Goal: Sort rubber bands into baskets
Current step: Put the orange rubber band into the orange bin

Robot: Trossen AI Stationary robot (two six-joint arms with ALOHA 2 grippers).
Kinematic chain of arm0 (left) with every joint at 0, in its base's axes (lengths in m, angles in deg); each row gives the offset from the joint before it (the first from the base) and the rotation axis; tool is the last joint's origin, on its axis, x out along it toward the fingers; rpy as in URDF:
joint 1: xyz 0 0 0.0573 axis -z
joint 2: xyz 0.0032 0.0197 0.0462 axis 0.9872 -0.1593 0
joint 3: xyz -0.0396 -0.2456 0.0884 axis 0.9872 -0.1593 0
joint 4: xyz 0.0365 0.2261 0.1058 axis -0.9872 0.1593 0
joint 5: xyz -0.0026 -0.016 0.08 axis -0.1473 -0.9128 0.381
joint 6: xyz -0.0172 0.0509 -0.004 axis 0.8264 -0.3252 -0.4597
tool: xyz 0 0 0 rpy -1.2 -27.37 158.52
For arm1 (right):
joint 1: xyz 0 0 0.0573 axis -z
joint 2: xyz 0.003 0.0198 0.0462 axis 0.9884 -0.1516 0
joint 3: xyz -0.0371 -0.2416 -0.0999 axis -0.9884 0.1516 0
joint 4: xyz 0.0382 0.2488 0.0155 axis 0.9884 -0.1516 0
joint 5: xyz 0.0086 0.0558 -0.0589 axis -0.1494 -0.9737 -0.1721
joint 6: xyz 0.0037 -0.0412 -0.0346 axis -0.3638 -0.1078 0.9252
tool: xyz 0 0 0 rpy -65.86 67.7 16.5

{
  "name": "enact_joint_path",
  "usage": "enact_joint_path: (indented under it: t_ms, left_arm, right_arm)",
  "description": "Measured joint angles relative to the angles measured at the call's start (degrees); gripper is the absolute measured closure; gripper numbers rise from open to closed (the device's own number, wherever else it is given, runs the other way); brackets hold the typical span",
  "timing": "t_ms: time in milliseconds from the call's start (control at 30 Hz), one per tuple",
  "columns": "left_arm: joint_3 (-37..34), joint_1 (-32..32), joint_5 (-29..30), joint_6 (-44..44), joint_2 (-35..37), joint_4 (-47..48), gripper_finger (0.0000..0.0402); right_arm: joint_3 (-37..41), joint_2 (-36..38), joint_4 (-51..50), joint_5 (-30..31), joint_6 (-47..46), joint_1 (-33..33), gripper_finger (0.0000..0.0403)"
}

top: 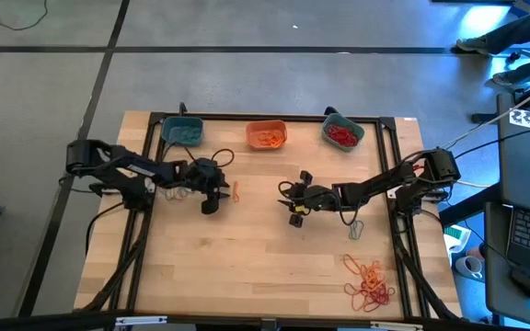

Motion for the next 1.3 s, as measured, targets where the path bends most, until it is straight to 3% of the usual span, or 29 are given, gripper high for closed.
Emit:
enact_joint_path:
  t_ms: [167,433,567,967,1300]
  left_arm:
    - [0.0,0.9,0.1,0.2,-1.5,-2.7,0.0235]
    - [0.0,0.9,-0.2,-0.7,-1.6,-3.3,0.0235]
    - [0.0,0.9,-0.2,-2.9,-1.6,-3.5,0.0235]
    - [0.0,1.8,0.0,-2.3,-1.6,-4.6,0.0235]
    - [2.5,2.1,-0.3,-1.5,-11.1,-13.2,0.0235]
  right_arm:
    - [0.0,0.0,0.5,0.6,-3.4,0.4,0.0252]
    - [0.0,-1.7,3.7,0.1,-5.0,0.4,0.0158]
    - [0.0,-4.0,6.5,0.0,-5.0,0.4,0.0131]
    - [-4.9,-7.9,6.2,-1.4,-4.0,1.0,0.0138]
    - [-16.9,-16.4,-1.5,-3.9,-4.1,4.6,0.0139]
